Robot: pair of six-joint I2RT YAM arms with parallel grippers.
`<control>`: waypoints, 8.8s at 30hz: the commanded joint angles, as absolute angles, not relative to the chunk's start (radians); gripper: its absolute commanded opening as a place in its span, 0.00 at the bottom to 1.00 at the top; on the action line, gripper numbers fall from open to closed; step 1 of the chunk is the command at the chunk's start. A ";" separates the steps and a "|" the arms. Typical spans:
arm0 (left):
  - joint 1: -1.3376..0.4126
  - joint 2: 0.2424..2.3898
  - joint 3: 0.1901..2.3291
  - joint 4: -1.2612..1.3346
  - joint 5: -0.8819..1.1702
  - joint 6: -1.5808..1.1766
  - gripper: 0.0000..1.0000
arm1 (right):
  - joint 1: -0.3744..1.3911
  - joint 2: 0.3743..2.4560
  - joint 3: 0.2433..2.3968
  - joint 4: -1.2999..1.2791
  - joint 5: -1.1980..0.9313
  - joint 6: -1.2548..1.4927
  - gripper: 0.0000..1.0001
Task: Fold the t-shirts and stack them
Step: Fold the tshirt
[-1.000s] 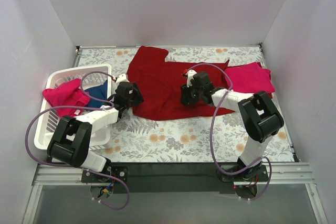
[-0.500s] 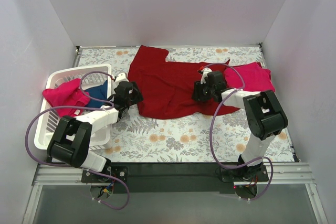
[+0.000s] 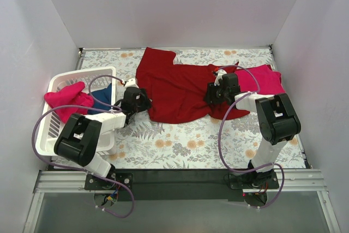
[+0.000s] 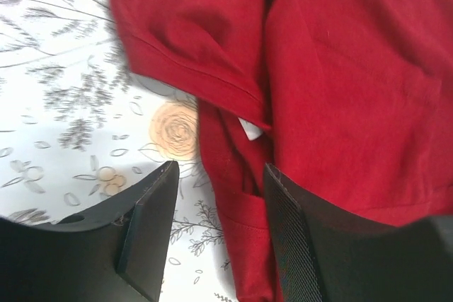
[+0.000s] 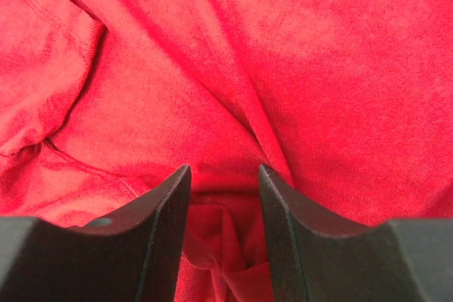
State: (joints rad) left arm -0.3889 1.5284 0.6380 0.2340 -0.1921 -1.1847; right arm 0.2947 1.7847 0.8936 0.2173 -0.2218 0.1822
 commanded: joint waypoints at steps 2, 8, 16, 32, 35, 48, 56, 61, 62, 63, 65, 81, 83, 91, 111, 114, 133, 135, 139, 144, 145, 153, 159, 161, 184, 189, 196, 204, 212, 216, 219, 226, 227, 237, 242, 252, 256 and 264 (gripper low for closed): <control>-0.411 1.572 0.656 0.282 -0.141 -1.129 0.47 | 0.282 1.835 0.865 0.129 -0.196 0.178 0.40; -0.426 1.626 0.681 0.273 -0.146 -1.124 0.47 | 0.282 1.827 0.862 0.129 -0.196 0.176 0.40; -0.436 1.585 0.657 0.180 -0.175 -1.172 0.09 | 0.279 1.827 0.861 0.129 -0.184 0.178 0.40; -0.439 1.243 0.555 -0.075 -0.195 -1.242 0.00 | 0.267 1.858 0.877 0.127 -0.181 0.189 0.40; -0.439 1.201 0.551 -0.123 -0.195 -1.262 0.02 | 0.267 1.858 0.876 0.127 -0.179 0.189 0.40; -0.494 1.196 0.566 -0.005 -0.126 -1.250 0.52 | 0.265 1.858 0.877 0.129 -0.204 0.186 0.40; -0.535 1.351 0.587 0.083 -0.124 -1.209 0.46 | 0.331 1.755 0.877 0.129 -0.238 0.178 0.40; -0.535 1.351 0.571 0.104 -0.140 -1.201 0.46 | 0.391 1.735 0.928 0.130 -0.324 0.212 0.40; -0.535 1.348 0.566 0.109 -0.135 -1.200 0.47 | 0.417 1.738 0.939 0.130 -0.333 0.218 0.40; -0.535 1.350 0.563 0.112 -0.130 -1.198 0.47 | 0.429 1.746 0.965 0.129 -0.340 0.222 0.41; -0.535 1.350 0.554 0.123 -0.118 -1.198 0.48 | 0.462 1.779 0.989 0.129 -0.344 0.230 0.41; -0.537 1.368 0.454 0.161 -0.135 -1.235 0.50 | 0.497 1.763 1.003 0.043 -0.140 0.195 0.43; -0.535 1.381 0.448 0.160 -0.152 -1.242 0.50 | 0.482 1.756 0.977 0.041 -0.132 0.195 0.43; -0.534 1.396 0.501 0.057 -0.255 -1.298 0.52 | 0.428 1.755 0.908 0.038 -0.120 0.190 0.43; -0.523 1.393 0.528 0.015 -0.301 -1.282 0.57 | 0.419 1.511 0.946 -0.049 -0.081 0.155 0.45; -0.506 1.410 0.538 0.012 -0.304 -1.287 0.60 | 0.416 1.490 0.925 -0.090 -0.014 0.149 0.47; -0.299 1.451 0.600 0.021 -0.169 -1.262 0.62 | 0.278 1.403 0.673 -0.065 0.051 0.149 0.51; -0.299 1.453 0.600 0.025 -0.164 -1.262 0.62 | 0.269 1.422 0.670 -0.057 0.052 0.152 0.51; -0.298 1.450 0.595 0.028 -0.163 -1.258 0.62 | 0.259 1.431 0.657 -0.040 0.054 0.169 0.50; -0.293 1.434 0.591 0.028 -0.155 -1.259 0.63 | 0.232 1.454 0.653 -0.090 0.042 0.207 0.50; -0.295 1.431 0.591 0.029 -0.155 -1.259 0.63 | 0.232 1.453 0.647 -0.103 0.025 0.225 0.50; -0.278 1.476 0.624 0.028 -0.127 -1.253 0.66 | 0.230 1.488 0.657 -0.233 -0.098 0.302 0.48; -0.261 1.486 0.621 0.032 -0.121 -1.259 0.67 | 0.232 1.430 0.629 -0.345 -0.080 0.324 0.48; -0.250 1.486 0.620 0.032 -0.121 -1.259 0.68 | 0.230 1.396 0.606 -0.359 -0.106 0.333 0.48; -0.221 1.388 0.577 0.021 -0.141 -1.238 0.70 | 0.203 1.462 0.873 -0.335 0.164 0.250 0.43; -0.218 1.390 0.572 0.023 -0.137 -1.236 0.70 | 0.199 1.526 0.867 -0.270 0.156 0.245 0.39; -0.218 1.402 0.574 0.031 -0.121 -1.236 0.70 | 0.199 1.555 0.865 -0.229 0.167 0.226 0.36; -0.218 1.396 0.571 0.031 -0.126 -1.235 0.70 | 0.166 1.597 0.847 -0.227 0.149 0.225 0.27; -0.218 1.394 0.566 0.032 -0.121 -1.233 0.70 | 0.146 1.615 0.844 -0.224 0.126 0.216 0.06; -0.216 1.394 0.565 0.032 -0.126 -1.233 0.70 | 0.135 1.597 0.833 -0.225 0.135 0.215 0.01; -0.215 1.394 0.565 0.026 -0.127 -1.233 0.70 | 0.129 1.568 0.825 -0.239 0.172 0.221 0.01; -0.210 1.388 0.561 0.023 -0.133 -1.238 0.70 | 0.097 1.506 0.816 -0.299 0.218 0.219 0.01; -0.209 1.388 0.561 0.023 -0.132 -1.239 0.70 | 0.091 1.502 0.815 -0.308 0.216 0.216 0.01; -0.221 1.355 0.560 0.104 -0.045 -1.223 0.70 | 0.083 1.483 0.822 -0.307 0.098 0.181 0.19; -0.285 1.359 0.653 0.124 -0.086 -1.192 0.70 | 0.094 1.413 0.862 -0.269 -0.042 0.158 0.34; -0.388 1.517 0.969 0.103 -0.313 -1.091 0.71 | 0.133 1.324 0.813 -0.122 -0.195 0.150 0.44; -0.388 1.711 1.168 0.091 -0.324 -1.037 0.71 | 0.187 1.389 0.813 -0.065 -0.244 0.166 0.44; -0.350 2.199 1.738 0.040 -0.313 -0.974 0.72 | 0.385 1.529 0.862 -0.011 -0.244 0.204 0.44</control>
